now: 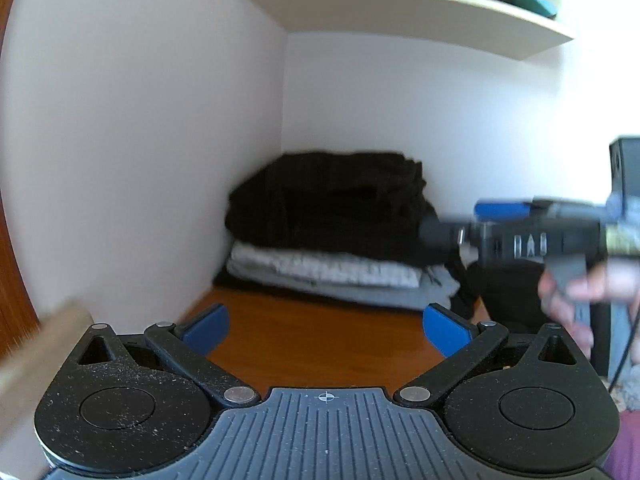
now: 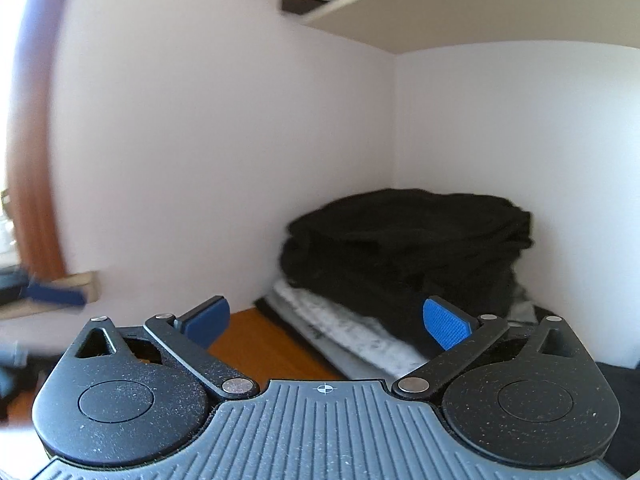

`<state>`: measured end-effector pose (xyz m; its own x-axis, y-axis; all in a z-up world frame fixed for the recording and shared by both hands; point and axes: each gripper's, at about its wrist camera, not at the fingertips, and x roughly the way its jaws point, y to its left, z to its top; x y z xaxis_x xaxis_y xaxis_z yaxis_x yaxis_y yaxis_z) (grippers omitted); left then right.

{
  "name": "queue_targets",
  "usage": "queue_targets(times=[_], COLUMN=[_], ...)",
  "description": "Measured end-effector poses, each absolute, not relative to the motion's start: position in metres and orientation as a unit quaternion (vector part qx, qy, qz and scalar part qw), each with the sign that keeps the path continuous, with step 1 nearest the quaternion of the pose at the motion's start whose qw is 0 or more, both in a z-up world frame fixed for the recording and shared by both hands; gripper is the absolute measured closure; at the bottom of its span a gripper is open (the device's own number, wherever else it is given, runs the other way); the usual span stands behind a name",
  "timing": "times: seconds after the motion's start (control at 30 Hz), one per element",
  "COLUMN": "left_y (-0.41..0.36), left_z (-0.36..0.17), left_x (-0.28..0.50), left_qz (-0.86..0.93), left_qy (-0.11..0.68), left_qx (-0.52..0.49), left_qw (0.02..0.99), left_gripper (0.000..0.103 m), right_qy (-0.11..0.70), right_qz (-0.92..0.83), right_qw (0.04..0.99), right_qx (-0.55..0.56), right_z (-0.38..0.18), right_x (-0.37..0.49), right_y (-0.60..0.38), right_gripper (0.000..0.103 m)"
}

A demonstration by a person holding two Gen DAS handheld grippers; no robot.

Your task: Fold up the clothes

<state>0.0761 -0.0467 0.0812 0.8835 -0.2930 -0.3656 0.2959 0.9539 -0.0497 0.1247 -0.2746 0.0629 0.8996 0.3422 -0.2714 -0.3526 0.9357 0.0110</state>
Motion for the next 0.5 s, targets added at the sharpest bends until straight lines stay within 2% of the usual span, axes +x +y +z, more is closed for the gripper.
queue_targets(times=[0.2,0.33,0.37,0.4,0.43,0.47,0.5], left_y=[-0.046,-0.045,-0.045,-0.044,-0.044,-0.044,-0.043], left_z=[0.052,0.045,0.043,0.041,0.04,0.038,0.036], left_x=[0.089,0.098,0.1,0.102,0.104,0.106,0.109], left_qz=[-0.161,-0.165,-0.166,-0.167,-0.168,-0.17,-0.171], left_qy=[0.199,0.199,0.199,0.199,0.199,0.199,0.199], left_qx=[-0.014,-0.015,-0.015,-0.015,-0.016,-0.016,-0.016], left_qw=[0.966,0.966,0.966,0.966,0.965,0.965,0.965], left_gripper=[0.0,0.0,0.0,0.0,0.0,0.0,0.0], right_qy=[0.117,0.084,0.079,0.087,0.106,0.124,0.139], right_qz=[0.155,0.168,0.172,0.174,0.17,0.164,0.16], right_qw=[0.98,0.979,0.977,0.976,0.975,0.974,0.973], right_qx=[-0.031,-0.084,-0.094,-0.099,-0.095,-0.091,-0.091], right_z=[0.072,0.098,0.104,0.108,0.109,0.107,0.102], right_x=[0.164,0.216,0.232,0.251,0.273,0.293,0.31], right_y=[-0.272,-0.261,-0.261,-0.263,-0.268,-0.274,-0.281], right_gripper=[0.0,0.003,0.019,0.045,0.056,0.078,0.086])
